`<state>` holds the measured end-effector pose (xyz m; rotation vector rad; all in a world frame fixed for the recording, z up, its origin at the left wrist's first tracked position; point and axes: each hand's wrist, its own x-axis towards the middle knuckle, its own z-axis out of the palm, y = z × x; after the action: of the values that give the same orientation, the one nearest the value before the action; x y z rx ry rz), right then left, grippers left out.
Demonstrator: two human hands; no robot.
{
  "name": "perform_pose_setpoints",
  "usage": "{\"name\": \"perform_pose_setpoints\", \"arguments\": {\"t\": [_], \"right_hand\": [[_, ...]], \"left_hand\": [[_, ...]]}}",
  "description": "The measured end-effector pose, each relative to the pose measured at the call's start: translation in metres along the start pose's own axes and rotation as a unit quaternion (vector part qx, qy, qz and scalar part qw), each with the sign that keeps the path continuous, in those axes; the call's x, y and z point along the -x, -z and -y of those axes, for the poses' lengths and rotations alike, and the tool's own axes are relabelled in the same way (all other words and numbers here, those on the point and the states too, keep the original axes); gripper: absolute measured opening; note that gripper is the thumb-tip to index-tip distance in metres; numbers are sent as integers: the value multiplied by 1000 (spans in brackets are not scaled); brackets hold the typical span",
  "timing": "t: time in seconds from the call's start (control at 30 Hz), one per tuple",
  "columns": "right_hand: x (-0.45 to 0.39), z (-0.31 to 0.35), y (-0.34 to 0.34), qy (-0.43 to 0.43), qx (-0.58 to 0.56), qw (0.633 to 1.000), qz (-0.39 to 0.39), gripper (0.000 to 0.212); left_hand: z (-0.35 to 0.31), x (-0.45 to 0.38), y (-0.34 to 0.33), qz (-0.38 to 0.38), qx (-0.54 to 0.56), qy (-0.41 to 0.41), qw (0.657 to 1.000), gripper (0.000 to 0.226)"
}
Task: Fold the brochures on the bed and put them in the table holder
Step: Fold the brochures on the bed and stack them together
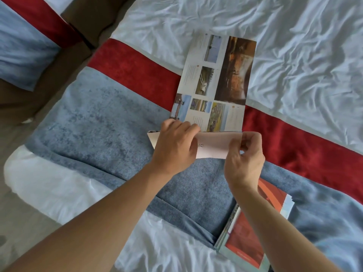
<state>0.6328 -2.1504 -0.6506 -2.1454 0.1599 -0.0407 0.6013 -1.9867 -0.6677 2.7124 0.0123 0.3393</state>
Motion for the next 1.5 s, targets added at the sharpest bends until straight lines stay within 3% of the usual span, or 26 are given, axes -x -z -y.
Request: {"name": "perform_pose_setpoints", "arguments": {"t": [0.23, 0.57, 0.97, 1.1, 1.3, 1.5], "right_hand": [[-11, 1, 0, -94, -14, 994, -43, 10], [-23, -49, 11, -259, 82, 960, -76, 6], [-47, -71, 9, -284, 91, 952, -63, 8], [-53, -69, 8, -317, 47, 945, -58, 17], [-53, -61, 11, -356, -64, 928, -92, 53], [-52, -47, 15, -360, -126, 918, -109, 61]], "left_hand": [[1, -4, 5, -14, 1, 23, 1000, 43], [2, -23, -34, 157, -8, -16, 987, 59], [0, -56, -67, 225, -35, -3, 974, 59], [7, -53, -68, 213, 7, 44, 976, 52], [4, -54, -64, 220, 32, 56, 973, 57], [-2, -59, -59, 144, 66, 172, 972, 60]]}}
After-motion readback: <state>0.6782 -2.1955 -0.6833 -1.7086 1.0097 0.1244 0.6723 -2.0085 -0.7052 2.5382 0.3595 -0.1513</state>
